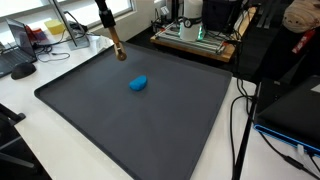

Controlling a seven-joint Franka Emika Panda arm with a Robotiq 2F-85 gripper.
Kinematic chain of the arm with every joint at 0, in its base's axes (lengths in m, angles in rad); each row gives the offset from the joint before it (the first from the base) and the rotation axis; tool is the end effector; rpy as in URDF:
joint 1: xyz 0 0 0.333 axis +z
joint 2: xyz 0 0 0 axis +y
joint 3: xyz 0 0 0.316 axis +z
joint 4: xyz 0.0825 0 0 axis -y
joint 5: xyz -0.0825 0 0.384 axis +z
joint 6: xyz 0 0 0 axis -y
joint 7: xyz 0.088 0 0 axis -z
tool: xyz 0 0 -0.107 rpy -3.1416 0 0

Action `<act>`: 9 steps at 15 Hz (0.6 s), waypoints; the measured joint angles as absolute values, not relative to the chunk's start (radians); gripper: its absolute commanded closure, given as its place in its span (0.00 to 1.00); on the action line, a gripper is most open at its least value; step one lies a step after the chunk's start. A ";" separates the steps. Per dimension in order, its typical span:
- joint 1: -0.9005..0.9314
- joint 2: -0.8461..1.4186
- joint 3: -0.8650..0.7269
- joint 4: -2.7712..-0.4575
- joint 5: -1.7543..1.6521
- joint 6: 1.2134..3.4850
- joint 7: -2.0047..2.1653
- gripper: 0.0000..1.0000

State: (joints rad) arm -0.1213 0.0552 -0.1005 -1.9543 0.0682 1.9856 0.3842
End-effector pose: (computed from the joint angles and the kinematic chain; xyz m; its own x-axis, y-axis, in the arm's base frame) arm 0.5551 -0.1201 0.4467 0.8054 -0.5912 -0.0436 -0.5927 -0.8043 -0.0430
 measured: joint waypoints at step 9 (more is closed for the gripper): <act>-0.104 0.114 -0.100 -1.943 0.037 1.986 0.607 0.78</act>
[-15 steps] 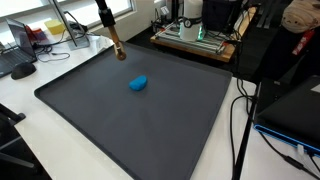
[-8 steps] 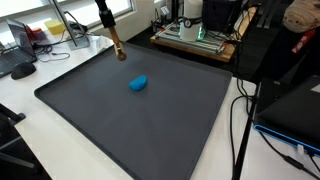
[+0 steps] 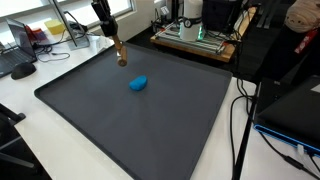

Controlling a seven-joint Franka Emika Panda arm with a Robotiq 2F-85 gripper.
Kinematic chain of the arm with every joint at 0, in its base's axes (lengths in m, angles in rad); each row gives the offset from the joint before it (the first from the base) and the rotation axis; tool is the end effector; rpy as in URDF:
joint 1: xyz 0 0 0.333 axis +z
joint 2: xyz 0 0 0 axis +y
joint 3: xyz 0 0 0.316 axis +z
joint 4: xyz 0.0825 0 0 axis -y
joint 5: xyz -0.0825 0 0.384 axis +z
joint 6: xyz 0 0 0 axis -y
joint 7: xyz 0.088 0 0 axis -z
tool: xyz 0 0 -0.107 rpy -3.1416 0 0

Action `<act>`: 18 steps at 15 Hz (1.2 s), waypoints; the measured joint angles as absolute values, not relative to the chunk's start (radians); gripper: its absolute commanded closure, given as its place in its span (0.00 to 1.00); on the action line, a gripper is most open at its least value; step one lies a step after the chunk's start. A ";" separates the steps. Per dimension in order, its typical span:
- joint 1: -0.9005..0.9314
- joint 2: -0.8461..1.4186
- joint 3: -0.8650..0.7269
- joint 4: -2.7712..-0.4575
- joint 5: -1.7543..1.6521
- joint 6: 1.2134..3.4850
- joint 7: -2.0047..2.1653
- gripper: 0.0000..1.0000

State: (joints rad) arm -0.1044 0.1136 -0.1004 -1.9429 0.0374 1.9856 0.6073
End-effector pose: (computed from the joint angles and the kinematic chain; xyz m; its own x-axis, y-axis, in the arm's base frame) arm 0.5648 -0.1136 0.4187 0.6740 -0.7354 -0.0702 -0.7360 -0.6767 0.0223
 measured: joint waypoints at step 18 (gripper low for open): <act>-0.132 0.365 -0.136 -1.801 0.191 1.983 0.781 0.78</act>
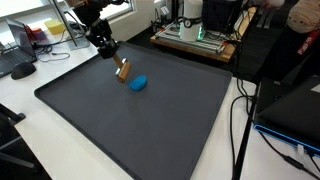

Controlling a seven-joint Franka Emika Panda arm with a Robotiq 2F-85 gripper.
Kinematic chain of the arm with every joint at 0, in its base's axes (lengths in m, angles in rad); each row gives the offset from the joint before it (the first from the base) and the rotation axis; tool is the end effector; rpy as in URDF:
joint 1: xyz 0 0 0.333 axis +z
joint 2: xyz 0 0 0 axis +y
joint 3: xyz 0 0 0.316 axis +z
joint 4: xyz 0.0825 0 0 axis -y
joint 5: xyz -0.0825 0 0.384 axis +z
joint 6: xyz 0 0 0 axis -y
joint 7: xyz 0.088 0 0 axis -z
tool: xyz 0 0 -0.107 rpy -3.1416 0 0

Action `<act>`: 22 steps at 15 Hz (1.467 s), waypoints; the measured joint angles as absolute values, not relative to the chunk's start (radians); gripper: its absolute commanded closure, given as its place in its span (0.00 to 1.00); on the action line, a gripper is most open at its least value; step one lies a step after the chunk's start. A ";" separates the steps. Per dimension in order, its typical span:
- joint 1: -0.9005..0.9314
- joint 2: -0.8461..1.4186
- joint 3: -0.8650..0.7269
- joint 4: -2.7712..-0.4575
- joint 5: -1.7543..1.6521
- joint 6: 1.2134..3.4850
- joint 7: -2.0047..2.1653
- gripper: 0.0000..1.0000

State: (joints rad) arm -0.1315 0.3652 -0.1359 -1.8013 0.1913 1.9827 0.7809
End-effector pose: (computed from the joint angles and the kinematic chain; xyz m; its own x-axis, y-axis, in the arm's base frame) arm 0.6041 -0.1474 0.3325 0.4071 -0.8897 -0.2066 -0.9037 -0.4252 0.0499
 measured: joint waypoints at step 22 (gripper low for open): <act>-0.267 0.678 -0.143 -1.407 0.376 1.670 0.641 0.78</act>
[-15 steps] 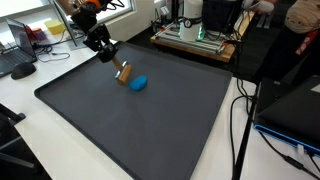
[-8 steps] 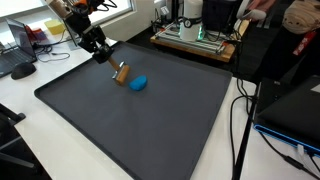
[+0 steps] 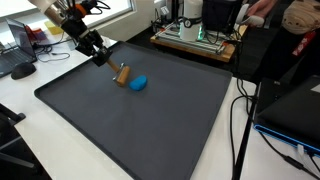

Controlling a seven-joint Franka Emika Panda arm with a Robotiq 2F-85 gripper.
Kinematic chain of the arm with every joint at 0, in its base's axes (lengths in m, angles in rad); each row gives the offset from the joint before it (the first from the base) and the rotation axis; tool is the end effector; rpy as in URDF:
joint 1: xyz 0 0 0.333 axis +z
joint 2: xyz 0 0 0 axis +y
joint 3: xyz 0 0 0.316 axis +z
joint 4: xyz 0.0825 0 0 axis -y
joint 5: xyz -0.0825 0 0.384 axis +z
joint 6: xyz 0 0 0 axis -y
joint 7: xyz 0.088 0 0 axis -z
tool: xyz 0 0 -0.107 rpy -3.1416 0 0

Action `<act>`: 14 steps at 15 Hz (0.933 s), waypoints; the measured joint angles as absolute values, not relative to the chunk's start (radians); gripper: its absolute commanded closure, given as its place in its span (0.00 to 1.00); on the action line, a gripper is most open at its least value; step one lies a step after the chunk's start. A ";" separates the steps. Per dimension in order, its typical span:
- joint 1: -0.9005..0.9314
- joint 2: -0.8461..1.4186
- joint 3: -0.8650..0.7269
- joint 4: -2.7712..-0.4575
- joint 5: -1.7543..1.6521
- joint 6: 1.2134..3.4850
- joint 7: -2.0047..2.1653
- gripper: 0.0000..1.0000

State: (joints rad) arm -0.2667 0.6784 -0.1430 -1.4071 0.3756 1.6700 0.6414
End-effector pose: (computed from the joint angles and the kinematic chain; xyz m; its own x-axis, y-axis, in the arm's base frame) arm 0.6420 -0.2213 0.2829 0.3482 -0.8158 -0.4617 -0.9079 -0.4161 0.0506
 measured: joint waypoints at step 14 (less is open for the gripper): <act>-0.182 0.708 -0.190 -1.342 0.284 1.728 0.717 0.78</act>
